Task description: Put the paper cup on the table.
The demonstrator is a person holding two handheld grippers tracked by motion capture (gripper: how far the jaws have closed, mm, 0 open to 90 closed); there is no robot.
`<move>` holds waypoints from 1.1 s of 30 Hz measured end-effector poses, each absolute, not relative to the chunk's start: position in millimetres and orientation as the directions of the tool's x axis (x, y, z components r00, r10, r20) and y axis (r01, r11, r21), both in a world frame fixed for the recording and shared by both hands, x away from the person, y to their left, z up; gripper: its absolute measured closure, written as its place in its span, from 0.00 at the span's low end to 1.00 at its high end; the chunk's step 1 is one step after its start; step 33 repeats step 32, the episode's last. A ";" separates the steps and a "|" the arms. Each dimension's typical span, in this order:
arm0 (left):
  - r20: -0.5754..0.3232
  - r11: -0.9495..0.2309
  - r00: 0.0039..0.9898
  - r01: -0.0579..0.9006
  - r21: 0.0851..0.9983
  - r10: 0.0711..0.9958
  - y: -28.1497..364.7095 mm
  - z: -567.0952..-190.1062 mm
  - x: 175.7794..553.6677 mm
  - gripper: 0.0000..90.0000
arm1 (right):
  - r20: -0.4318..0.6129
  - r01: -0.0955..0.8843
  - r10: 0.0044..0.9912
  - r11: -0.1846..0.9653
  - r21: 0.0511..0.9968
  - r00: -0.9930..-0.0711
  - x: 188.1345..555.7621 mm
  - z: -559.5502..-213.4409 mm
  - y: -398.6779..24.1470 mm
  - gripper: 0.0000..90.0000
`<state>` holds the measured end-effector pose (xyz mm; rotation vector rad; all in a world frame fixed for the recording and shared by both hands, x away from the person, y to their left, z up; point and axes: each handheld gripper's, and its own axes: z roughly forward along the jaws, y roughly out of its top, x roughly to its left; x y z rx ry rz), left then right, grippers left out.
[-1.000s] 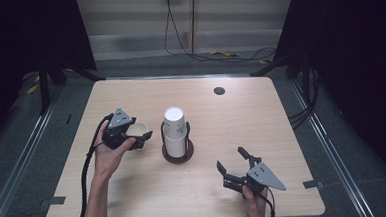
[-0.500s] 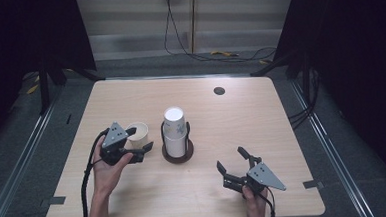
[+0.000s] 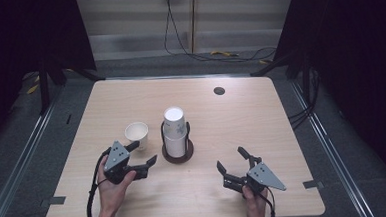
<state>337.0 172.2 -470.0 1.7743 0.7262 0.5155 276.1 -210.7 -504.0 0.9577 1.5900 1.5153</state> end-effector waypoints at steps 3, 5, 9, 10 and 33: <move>-0.003 -0.205 0.708 0.208 0.956 0.706 171.3 -476.3 330.6 0.24 | -0.011 0.032 0.889 0.029 0.999 -0.457 275.9 -504.0 -210.6 0.14; -0.003 -0.205 0.710 0.207 0.957 0.704 170.2 -480.9 326.5 0.24 | -0.011 0.032 0.890 0.029 0.999 -0.456 275.9 -504.0 -210.6 0.14; 0.008 -0.203 0.702 0.195 0.960 0.712 167.7 -489.0 319.5 0.24 | -0.013 0.031 0.890 0.031 0.999 -0.456 275.9 -504.0 -210.6 0.14; 0.002 -0.194 0.700 0.195 0.961 0.714 166.4 -491.0 317.9 0.24 | -0.014 0.030 0.890 0.031 0.999 -0.456 275.9 -504.0 -210.6 0.14; 0.007 -0.131 0.670 0.134 0.982 0.742 161.5 -508.6 303.7 0.24 | -0.011 0.037 0.889 0.032 0.999 -0.459 276.5 -503.8 -210.3 0.14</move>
